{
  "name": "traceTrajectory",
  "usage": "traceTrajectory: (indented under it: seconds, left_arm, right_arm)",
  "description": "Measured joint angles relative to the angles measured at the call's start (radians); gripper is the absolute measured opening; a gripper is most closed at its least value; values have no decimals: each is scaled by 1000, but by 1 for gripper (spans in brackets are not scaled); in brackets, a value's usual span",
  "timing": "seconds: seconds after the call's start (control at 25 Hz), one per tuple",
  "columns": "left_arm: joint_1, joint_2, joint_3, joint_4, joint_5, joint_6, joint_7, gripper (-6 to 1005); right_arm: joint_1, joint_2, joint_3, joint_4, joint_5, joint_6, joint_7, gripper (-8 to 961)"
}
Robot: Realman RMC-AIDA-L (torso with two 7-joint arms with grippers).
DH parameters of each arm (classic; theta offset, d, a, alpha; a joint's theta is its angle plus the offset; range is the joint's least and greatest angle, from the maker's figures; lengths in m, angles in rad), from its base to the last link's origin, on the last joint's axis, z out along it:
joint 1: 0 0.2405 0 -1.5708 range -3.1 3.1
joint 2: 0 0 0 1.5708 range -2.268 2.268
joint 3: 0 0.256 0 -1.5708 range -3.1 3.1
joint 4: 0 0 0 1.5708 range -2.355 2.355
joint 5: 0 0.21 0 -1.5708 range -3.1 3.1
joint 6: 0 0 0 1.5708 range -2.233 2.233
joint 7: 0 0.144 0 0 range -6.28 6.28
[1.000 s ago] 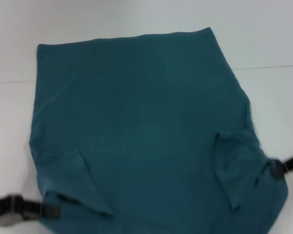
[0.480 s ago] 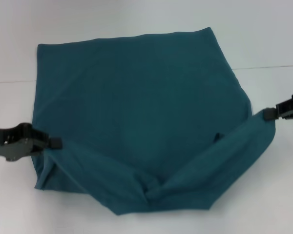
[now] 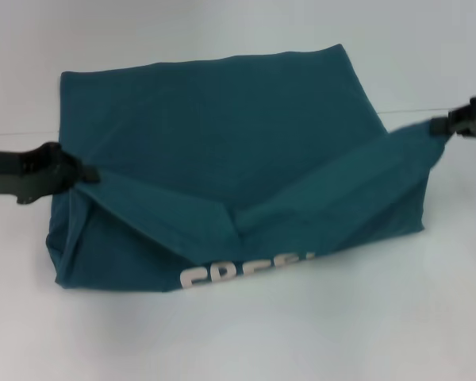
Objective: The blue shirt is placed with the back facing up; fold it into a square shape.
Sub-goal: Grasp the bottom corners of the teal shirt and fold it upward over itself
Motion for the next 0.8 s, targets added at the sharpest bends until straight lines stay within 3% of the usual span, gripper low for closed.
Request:
traceTrajectory:
  seconds: [0.16, 0.36, 0.56, 0.8]
  left_arm:
    - [-33, 9, 62, -29, 5, -104, -22, 27]
    - [-73, 2, 168, -86, 5, -280, -38, 28]
    - [-82, -6, 204, -98, 0, -382, 12, 28]
    - [-75, -6, 187, -95, -5, -444, 53, 27]
  right_arm:
    - [32, 23, -41, 33, 13, 120, 0, 36]
    - [89, 49, -155, 143, -31, 320, 0, 36]
    - [134, 51, -194, 240, -69, 474, -3, 36]
    - [144, 48, -201, 242, -73, 553, -6, 35]
